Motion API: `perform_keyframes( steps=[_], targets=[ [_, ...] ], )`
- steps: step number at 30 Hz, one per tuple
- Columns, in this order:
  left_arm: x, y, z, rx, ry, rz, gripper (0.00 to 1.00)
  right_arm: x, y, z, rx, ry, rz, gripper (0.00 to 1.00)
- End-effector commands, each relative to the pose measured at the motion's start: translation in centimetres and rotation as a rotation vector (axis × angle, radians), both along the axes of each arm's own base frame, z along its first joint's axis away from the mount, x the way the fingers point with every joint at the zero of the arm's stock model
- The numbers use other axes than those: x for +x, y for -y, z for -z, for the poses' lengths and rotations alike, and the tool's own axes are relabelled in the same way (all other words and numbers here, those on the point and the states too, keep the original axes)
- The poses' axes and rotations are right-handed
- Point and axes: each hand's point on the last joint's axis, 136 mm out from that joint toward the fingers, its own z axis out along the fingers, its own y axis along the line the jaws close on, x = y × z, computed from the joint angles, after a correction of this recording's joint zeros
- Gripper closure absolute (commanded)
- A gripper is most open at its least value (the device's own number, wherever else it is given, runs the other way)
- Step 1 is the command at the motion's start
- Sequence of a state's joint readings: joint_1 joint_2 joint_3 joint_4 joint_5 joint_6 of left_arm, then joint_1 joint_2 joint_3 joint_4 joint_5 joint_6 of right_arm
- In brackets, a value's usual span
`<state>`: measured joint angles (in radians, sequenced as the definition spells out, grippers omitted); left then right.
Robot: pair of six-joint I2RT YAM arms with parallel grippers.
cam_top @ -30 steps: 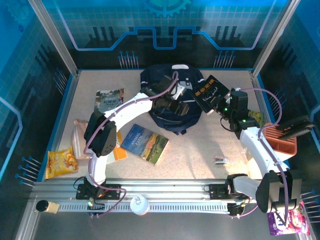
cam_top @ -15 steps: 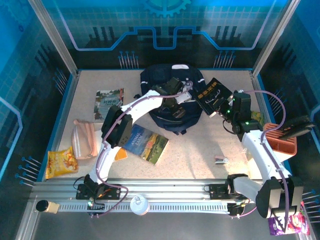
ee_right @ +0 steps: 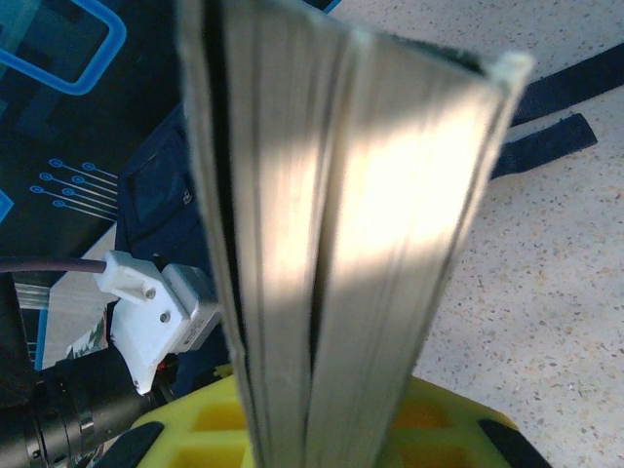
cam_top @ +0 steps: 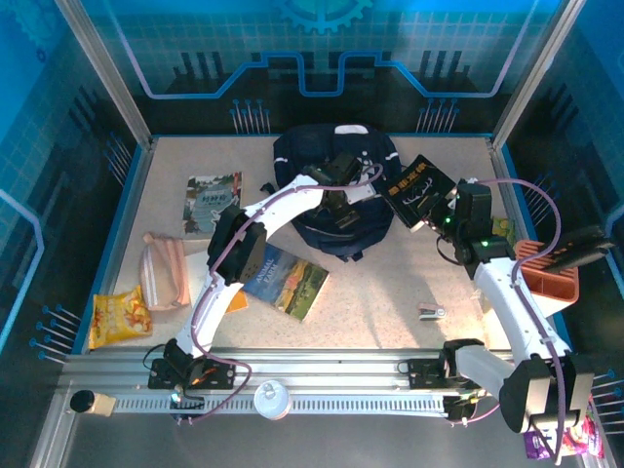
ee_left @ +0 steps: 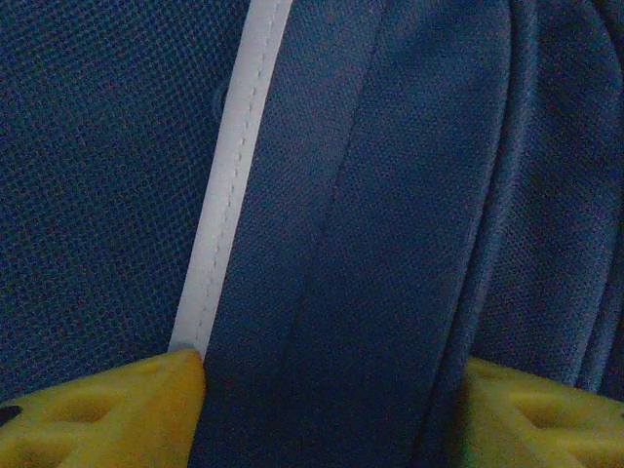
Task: Pack the student bag
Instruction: Open the student bag at the center of the table, then place the book in the student bag.
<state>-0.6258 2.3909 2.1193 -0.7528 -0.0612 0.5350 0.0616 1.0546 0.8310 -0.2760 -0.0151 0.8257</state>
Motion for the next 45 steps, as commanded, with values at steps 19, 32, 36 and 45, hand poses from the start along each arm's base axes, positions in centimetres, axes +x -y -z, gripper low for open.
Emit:
perform_keyframes(
  steps=[19, 32, 36, 45],
  targets=[
    [0.8, 1.4, -9.1, -0.195, 0.076, -0.09, 1.0, -2.1, 3.4, -4.9, -0.131, 0.081, 0.114, 1.0],
    [0.9, 2.5, -19.3, -0.576, 0.138, -0.3, 1.0, -5.7, 3.1, -3.4, -0.066, -0.051, 0.126, 1.0],
    [0.9, 2.9, -21.9, -0.68, 0.148, -0.326, 1.0, -5.4, 0.7, -3.4, 0.076, -0.021, 0.055, 1.0],
    [-0.8, 3.7, -25.6, -0.809, 0.156, -0.302, 1.0, -2.1, -4.4, -2.9, 0.353, 0.075, -0.085, 1.0]
  ],
)
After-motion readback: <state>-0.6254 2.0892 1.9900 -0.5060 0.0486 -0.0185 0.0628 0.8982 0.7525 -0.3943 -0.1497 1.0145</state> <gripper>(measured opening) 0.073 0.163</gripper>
